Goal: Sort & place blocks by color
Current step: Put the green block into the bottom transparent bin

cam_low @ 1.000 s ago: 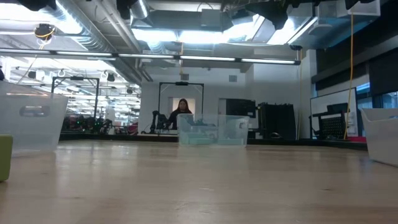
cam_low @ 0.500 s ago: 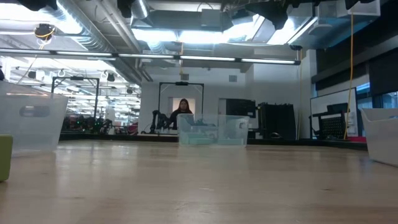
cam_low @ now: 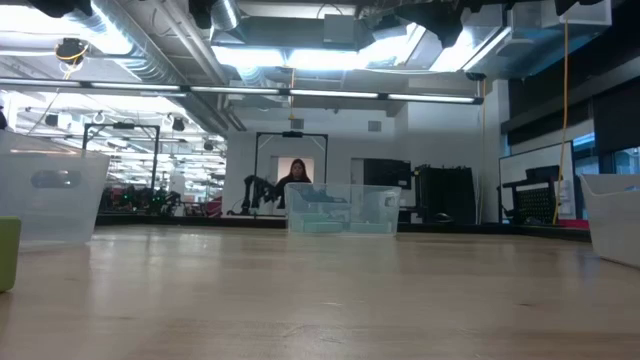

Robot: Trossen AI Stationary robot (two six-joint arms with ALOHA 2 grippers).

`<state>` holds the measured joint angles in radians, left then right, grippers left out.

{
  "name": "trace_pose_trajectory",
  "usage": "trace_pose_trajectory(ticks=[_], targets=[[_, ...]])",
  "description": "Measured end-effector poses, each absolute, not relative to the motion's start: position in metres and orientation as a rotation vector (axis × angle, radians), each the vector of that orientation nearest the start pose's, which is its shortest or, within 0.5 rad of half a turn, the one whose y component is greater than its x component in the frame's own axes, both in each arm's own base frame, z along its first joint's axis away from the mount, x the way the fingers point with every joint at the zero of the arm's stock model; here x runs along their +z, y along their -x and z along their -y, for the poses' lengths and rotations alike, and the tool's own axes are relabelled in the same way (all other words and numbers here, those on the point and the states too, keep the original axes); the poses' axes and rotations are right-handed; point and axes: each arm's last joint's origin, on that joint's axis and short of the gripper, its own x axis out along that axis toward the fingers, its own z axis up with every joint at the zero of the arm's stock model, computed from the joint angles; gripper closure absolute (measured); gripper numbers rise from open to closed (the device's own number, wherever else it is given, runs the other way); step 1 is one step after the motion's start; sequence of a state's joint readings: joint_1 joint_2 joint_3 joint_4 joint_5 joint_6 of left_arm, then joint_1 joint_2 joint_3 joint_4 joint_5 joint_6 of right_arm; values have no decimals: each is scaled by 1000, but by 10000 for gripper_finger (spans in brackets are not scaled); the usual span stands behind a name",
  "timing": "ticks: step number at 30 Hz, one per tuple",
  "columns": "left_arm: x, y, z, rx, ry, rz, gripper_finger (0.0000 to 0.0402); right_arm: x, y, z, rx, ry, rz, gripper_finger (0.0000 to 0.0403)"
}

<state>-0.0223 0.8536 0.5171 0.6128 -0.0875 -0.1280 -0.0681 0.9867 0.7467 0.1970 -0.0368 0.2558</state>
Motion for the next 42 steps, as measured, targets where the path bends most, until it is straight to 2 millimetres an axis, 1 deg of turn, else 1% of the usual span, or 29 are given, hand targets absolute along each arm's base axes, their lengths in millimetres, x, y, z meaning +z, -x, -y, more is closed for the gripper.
trace_pose_trajectory(ticks=[4, 6, 8, 10, 12, 15, 17, 20, 23, 27, 30, 33, 37, 42], targets=[[304, -191, 2, 52, 145, 278, 215, 320, -223, 14, -36, -232, -39, 52], [304, -192, 2, 80, 187, 244, 215, 320, -223, 14, -36, -233, -39, 52], [306, -196, 4, 112, 215, 121, 215, 320, -223, 14, -36, -233, -39, 52], [309, -201, 9, 111, 200, -51, 215, 320, -223, 14, -36, -231, -39, 52], [318, -208, 17, 86, 180, -192, 215, 320, -223, 14, -37, -231, -39, 52], [326, -219, 34, 46, 166, -395, 215, 319, -223, 15, -54, -221, -43, 52], [331, -227, 47, 40, 166, -494, 215, 319, -223, 15, -63, -202, -48, 52], [331, -239, 68, 79, 159, -617, 215, 319, -223, 15, -78, -199, -47, 52], [325, -251, 87, 127, 200, -680, 215, 318, -223, 16, -80, -198, -50, 52], [311, -263, 112, 141, 297, -730, 215, 316, -222, 16, -82, -199, -70, 52], [300, -267, 128, 149, 353, -764, 215, 313, -222, 16, -85, -200, -101, 52], [293, -270, 142, 154, 382, -778, 215, 311, -222, 15, -89, -200, -128, 52], [289, -272, 153, 146, 388, -790, 215, 309, -222, 16, -91, -201, -141, 52], [290, -271, 155, 142, 390, -786, 215, 310, -222, 16, -92, -201, -140, 52]])
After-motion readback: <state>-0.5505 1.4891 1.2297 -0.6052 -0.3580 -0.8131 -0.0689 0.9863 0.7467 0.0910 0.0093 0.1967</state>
